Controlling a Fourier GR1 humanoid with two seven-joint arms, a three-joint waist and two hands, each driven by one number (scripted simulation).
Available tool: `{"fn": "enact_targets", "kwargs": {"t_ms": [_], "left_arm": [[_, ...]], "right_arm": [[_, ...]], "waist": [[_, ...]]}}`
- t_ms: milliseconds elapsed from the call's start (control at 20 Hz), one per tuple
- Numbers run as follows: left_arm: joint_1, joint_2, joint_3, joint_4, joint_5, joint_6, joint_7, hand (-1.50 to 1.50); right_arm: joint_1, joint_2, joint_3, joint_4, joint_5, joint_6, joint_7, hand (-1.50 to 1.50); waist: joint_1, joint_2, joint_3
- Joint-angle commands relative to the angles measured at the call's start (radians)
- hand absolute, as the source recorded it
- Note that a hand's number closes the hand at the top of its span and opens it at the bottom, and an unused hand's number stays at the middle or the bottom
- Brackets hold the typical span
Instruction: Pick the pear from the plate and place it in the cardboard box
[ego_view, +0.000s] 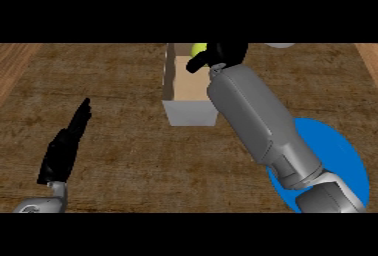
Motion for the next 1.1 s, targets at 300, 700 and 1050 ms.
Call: {"fn": "enact_targets", "kwargs": {"t_ms": [300, 700, 1050], "left_arm": [[-0.012, -0.019, -0.02, -0.015, -0.013, -0.003, 0.01, 0.0], [0.006, -0.006, 0.014, 0.01, -0.01, 0.008, -0.017, 0.0], [0.043, -0.025, 0.011, 0.017, -0.031, 0.035, -0.024, 0.0]], "right_arm": [[-0.067, 0.002, -0.076, 0.259, -0.133, -0.225, -0.15, -1.5], [-0.054, -0.009, -0.186, 0.153, -0.176, -0.581, -0.268, -1.5], [0.076, -0.01, -0.26, -0.047, -0.308, -0.682, -0.468, -1.5]], "waist": [[0.02, 0.007, 0.001], [-0.013, 0.0, 0.001], [-0.056, -0.017, 0.002]]}}
